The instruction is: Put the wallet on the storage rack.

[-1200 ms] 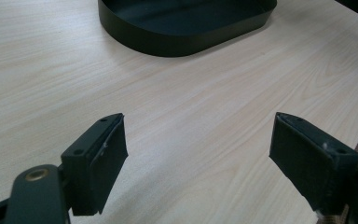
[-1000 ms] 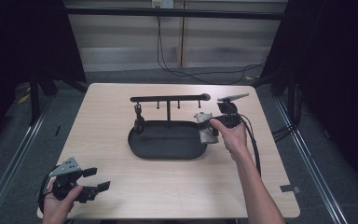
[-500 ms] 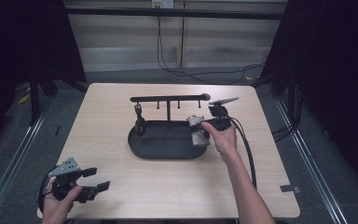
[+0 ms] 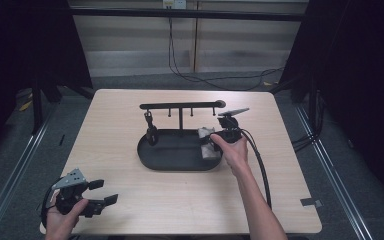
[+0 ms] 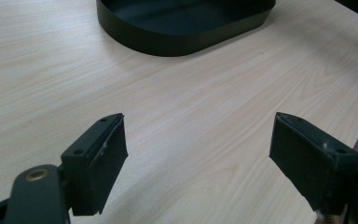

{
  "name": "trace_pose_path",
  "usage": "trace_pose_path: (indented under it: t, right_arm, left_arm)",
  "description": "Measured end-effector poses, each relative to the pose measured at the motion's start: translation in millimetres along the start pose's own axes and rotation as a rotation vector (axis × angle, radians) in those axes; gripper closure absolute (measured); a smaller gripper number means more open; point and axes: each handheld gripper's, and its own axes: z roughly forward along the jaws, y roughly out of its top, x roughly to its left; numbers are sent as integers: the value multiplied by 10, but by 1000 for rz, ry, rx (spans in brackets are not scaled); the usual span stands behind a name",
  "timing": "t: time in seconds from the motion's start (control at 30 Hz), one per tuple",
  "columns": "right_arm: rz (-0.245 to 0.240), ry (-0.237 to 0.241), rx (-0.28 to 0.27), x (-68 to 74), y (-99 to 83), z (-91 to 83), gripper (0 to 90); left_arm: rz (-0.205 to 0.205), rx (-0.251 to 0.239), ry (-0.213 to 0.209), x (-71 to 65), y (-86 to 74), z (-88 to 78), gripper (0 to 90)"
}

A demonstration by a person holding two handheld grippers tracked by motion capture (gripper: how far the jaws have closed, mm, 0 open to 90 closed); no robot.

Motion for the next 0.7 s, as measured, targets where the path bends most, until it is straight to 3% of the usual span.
trace_pose_path:
  t: [0.17, 0.43, 0.7]
  right_arm:
    - [-12, -29, 30, -7, -24, 106, 332]
    - [-9, -36, 36, 13, -29, 238, 331]
    - [-25, -80, 38, 17, -40, 315, 328]
  left_arm:
    - [-1, -1, 2, 1, 1, -7, 186]
    - [-1, -2, 0, -2, 1, -7, 186]
    - [0, 0, 7, 1, 0, -10, 186]
